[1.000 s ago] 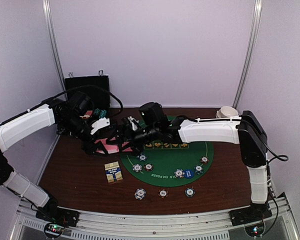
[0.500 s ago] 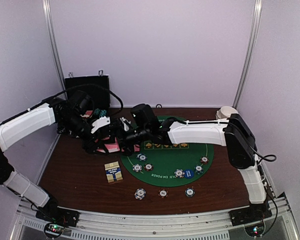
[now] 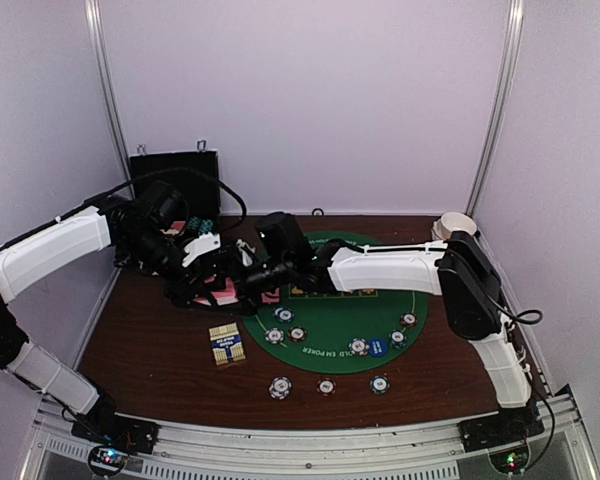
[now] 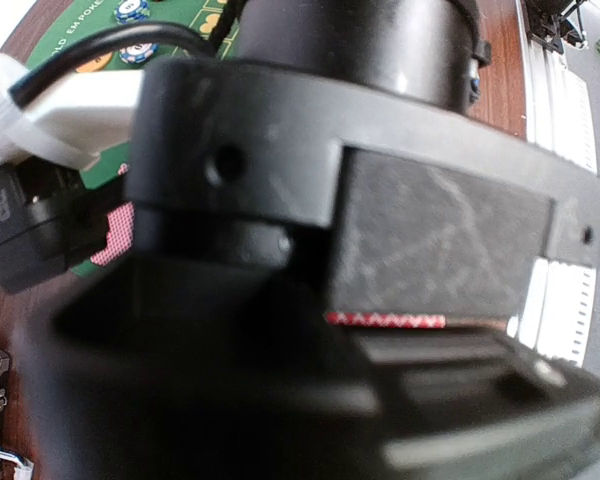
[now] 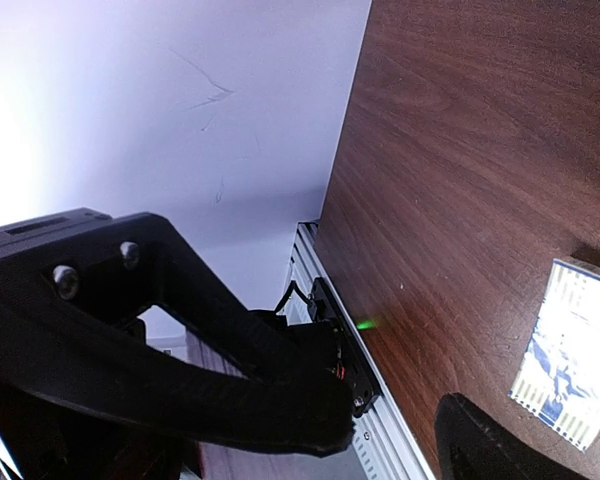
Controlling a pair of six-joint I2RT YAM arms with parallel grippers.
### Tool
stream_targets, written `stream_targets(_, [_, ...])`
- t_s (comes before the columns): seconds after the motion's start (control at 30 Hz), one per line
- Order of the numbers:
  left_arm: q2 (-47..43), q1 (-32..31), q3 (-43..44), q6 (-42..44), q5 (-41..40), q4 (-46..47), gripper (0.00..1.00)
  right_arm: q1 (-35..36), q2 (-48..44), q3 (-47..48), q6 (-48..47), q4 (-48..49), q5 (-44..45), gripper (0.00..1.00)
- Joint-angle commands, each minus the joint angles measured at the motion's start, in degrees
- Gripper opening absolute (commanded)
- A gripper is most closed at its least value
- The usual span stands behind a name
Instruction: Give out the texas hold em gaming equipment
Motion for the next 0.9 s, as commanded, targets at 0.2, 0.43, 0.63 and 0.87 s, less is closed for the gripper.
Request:
stream_targets(0.2, [-0.6,0.3,1.4,-0.1,1.5,1.9,0.00,-1.8,-2.8,-5.0,-0.8,0.5,-0.6,0.84])
stream_targets(0.43, [-0.5,0.3,1.3,-0.1,1.6,1.9,0.00,-2.8,-5.0,-7.2,-1.4,0.3,-0.7,0.79])
stream_targets(0.63, [-0.4,0.3,1.0,0.0,1.5,1.9,0.00,-3.4,-8.2,-7.1,-3.4,-1.8,-1.5,0.82])
stream_targets(0.87, [-0.7,0.3,0.6,0.1,1.4,1.8,0.00,-4.3,-11.5,-9.2,-4.5,-4.5,-1.9,0.78])
